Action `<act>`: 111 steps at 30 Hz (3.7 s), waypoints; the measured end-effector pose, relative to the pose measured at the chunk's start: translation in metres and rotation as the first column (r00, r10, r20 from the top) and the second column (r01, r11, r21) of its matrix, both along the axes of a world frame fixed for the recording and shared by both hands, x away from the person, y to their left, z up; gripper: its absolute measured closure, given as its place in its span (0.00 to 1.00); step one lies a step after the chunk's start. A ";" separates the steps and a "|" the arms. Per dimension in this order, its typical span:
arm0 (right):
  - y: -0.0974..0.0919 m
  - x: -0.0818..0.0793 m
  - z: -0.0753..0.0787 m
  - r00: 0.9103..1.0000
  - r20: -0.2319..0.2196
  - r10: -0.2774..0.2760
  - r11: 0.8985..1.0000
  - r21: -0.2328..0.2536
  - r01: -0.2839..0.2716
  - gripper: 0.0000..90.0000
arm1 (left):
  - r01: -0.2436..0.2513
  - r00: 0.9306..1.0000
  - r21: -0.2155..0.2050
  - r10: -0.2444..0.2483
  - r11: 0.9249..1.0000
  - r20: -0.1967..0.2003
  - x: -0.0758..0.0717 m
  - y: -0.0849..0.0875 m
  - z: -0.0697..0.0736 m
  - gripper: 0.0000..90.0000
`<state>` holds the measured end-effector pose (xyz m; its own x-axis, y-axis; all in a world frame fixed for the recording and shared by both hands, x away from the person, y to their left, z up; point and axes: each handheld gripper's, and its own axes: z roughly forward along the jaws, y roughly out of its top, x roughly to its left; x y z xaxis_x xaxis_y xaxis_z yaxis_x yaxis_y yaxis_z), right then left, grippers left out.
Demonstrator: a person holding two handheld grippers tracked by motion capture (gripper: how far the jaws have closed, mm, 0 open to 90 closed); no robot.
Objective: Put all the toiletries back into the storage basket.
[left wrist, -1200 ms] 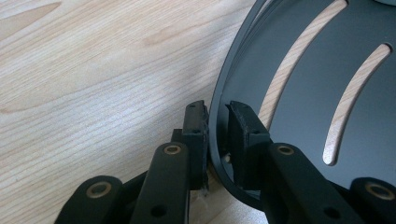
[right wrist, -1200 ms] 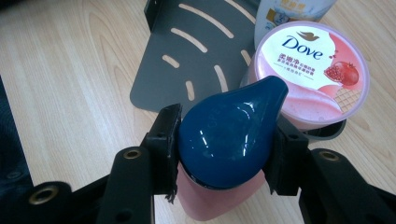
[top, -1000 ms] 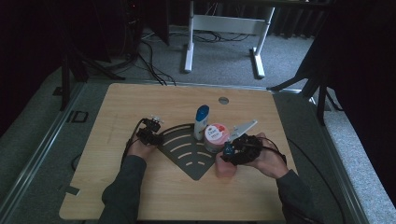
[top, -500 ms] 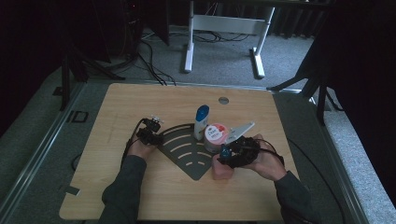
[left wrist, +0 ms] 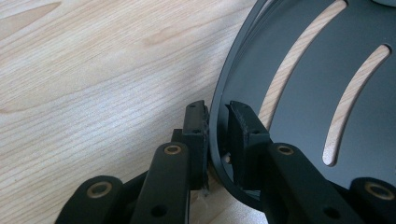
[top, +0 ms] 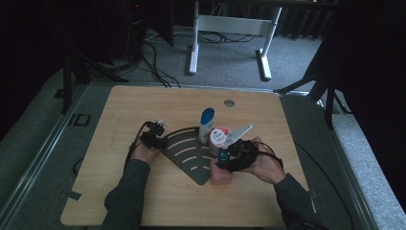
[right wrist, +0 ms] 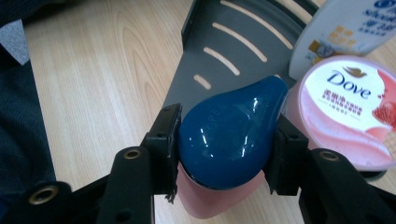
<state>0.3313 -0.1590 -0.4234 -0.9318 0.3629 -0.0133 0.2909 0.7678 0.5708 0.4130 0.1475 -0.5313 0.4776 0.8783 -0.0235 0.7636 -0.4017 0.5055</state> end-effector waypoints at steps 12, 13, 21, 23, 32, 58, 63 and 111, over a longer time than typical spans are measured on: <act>0.014 0.005 0.000 1.000 -0.004 0.004 1.000 0.022 -0.004 0.59 | 0.001 1.000 -0.001 -0.001 1.000 -0.002 0.000 0.000 0.000 0.86; 0.016 0.004 0.001 1.000 -0.005 0.015 1.000 0.018 -0.014 0.59 | 0.001 1.000 -0.001 -0.001 1.000 -0.002 0.000 0.000 0.000 0.86; 0.026 0.007 0.002 1.000 0.010 0.019 0.999 0.025 -0.019 0.59 | 0.001 1.000 -0.003 -0.001 1.000 -0.002 0.000 0.000 0.000 0.86; 0.028 0.010 0.002 1.000 0.009 0.019 0.999 0.027 -0.019 0.59 | 0.001 1.000 -0.005 -0.001 1.000 -0.002 0.000 0.001 0.000 0.86; 0.033 0.013 0.002 1.000 0.029 0.002 1.000 0.029 -0.003 0.59 | -0.001 1.000 -0.004 0.001 1.000 -0.002 0.000 0.000 0.000 0.86; 0.030 0.032 -0.006 0.997 0.039 -0.070 0.997 0.035 0.069 0.59 | 0.000 1.000 -0.013 0.000 1.000 -0.002 0.000 0.001 0.000 0.86; 0.031 0.032 -0.007 0.997 0.039 -0.071 0.997 0.031 0.070 0.59 | 0.000 1.000 -0.014 0.000 1.000 -0.001 0.000 0.001 -0.001 0.86; 0.024 0.029 -0.011 0.993 0.080 -0.084 0.994 0.082 0.078 0.58 | 0.000 1.000 -0.024 0.000 1.000 -0.003 0.001 -0.001 -0.001 0.80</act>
